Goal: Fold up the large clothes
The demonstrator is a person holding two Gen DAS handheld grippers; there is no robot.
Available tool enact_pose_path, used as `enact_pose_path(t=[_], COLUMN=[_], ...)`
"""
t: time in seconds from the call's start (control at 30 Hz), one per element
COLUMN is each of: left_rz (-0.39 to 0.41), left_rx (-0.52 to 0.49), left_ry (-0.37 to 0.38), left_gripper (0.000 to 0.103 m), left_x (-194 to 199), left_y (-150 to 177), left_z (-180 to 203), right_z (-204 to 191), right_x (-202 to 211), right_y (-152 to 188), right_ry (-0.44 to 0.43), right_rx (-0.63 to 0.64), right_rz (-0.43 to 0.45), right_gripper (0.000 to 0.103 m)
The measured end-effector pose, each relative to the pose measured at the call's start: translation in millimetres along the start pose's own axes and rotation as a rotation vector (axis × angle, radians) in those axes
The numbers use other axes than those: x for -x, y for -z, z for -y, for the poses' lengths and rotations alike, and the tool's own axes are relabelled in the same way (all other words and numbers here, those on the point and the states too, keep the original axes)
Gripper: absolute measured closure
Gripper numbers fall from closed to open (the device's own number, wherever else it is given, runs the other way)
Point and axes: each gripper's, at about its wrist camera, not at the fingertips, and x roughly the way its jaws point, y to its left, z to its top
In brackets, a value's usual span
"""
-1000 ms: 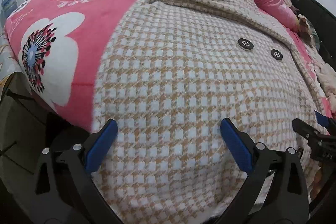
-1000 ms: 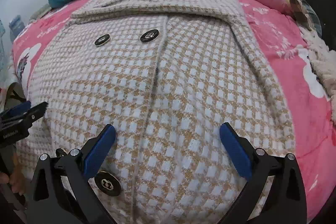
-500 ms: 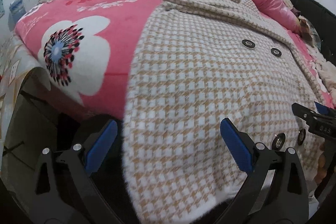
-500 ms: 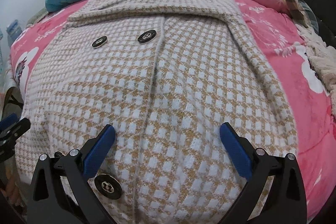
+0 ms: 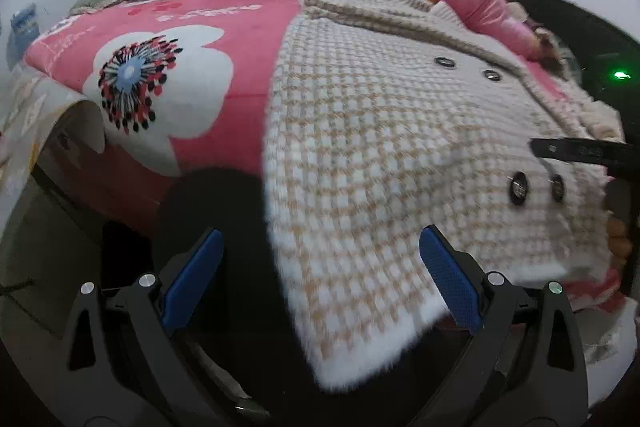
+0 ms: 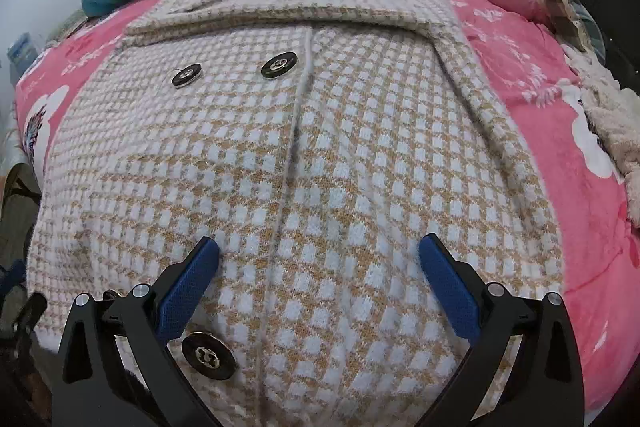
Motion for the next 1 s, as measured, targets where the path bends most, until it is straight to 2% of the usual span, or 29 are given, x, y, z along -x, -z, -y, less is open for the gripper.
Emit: enact_pose_path(t=[0.2, 0.37, 0.47, 0.57, 0.73, 0.83, 1.0], left_rz=[0.014, 0.021, 0.026, 0.026, -0.005, -0.047, -0.088], left_rx=[0.040, 0.122, 0.141, 0.144, 0.181, 0.198, 0.254], left_ry=[0.088, 0.167, 0.180, 0.184, 0.257, 0.316, 0.399], left_gripper=[0.008, 0.008, 0.010, 0.020, 0.043, 0.047, 0.047], left_x=[9, 8, 6, 8, 10, 8, 2], left_y=[13, 14, 13, 11, 11, 14, 17], left_z=[-12, -25, -28, -27, -34, -32, -29], right_z=[-1, -2, -2, -2, -1, -2, -1], right_x=[-1, -1, -1, -1, -1, -1, -1], right_y=[1, 3, 3, 3, 3, 3, 3], right_ry=[0.006, 0.009, 0.010, 0.009, 0.009, 0.010, 0.010], right_rx=[-0.001, -0.001, -0.002, -0.002, -0.001, -0.002, -0.002], right_rz=[0.010, 0.012, 0.013, 0.014, 0.012, 0.013, 0.013], right_gripper=[0.006, 0.006, 0.006, 0.006, 0.006, 0.006, 0.006])
